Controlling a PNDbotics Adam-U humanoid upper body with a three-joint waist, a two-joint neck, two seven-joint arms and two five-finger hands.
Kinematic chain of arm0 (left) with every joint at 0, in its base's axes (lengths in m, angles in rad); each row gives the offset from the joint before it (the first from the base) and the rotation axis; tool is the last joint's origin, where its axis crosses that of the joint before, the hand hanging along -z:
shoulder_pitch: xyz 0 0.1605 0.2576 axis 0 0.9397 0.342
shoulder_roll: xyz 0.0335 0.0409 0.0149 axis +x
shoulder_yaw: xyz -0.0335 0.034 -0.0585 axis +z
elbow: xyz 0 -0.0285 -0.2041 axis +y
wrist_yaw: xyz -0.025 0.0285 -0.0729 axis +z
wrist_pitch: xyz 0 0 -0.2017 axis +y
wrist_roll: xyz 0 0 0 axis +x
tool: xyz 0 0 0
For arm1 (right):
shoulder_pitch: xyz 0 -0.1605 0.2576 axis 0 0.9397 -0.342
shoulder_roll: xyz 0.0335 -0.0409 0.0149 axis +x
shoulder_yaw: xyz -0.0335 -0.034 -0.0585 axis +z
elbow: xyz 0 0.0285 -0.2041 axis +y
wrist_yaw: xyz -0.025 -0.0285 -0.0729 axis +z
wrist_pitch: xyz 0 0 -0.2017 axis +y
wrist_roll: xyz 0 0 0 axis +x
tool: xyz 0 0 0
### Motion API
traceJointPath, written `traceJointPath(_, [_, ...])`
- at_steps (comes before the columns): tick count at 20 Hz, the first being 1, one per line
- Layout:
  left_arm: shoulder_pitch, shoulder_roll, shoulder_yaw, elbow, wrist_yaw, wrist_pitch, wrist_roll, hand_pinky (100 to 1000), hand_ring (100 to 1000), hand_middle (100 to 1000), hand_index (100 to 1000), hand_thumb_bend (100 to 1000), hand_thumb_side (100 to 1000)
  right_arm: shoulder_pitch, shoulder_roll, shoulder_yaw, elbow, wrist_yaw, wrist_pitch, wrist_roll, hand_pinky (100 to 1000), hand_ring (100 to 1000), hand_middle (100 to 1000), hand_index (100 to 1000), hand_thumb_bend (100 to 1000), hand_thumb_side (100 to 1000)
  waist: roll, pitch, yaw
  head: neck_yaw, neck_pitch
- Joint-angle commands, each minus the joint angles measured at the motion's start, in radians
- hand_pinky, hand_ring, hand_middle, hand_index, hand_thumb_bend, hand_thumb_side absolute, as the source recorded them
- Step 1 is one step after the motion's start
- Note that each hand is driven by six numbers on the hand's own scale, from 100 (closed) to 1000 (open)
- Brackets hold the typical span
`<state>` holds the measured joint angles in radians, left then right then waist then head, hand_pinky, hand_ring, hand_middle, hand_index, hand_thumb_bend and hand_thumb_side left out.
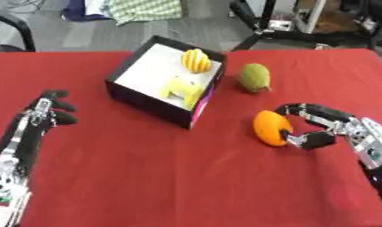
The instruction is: Pick up objects on the table and place them in the box.
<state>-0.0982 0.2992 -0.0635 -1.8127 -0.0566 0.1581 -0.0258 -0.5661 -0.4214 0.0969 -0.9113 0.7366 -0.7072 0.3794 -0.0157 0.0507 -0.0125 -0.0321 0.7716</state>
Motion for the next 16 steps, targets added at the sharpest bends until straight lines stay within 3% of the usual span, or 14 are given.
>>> traceJointPath(1, [-0.009,0.016,0.0,-0.017,0.0,-0.001,-0.001,697,554,582,843,100,1000,-0.012,0.0,-0.01,0.008,0.027,-0.008,-0.052,1000,937,805,697,100,208,0.012,-0.002,0.001,-0.001,-0.002])
traceJointPath(4, [-0.009,0.015,0.0,-0.017,0.001,0.0,0.0,697,554,582,843,100,1000,-0.009,0.003,-0.011,-0.002,0.015,-0.024,-0.133,996,917,762,490,100,198,0.012,-0.002,0.002,-0.001,-0.002])
traceJointPath(6, [-0.01,0.014,-0.001,-0.016,0.002,0.0,0.0,697,554,582,843,100,1000,-0.005,0.004,-0.009,-0.01,-0.004,-0.035,-0.183,990,902,736,407,100,199,0.012,-0.002,0.003,-0.001,-0.002])
traceJointPath(10, [-0.01,0.014,-0.001,-0.016,0.002,0.0,0.001,697,555,582,843,100,1000,0.003,-0.004,0.001,-0.033,-0.057,-0.049,-0.255,982,881,705,366,100,208,0.012,-0.002,0.004,0.001,-0.002])
traceJointPath(16, [-0.011,0.014,-0.001,-0.017,0.002,0.001,0.002,698,560,583,844,100,1000,0.006,-0.019,0.005,-0.084,-0.159,-0.045,-0.275,987,877,693,366,100,237,0.011,-0.002,0.004,0.002,-0.002])
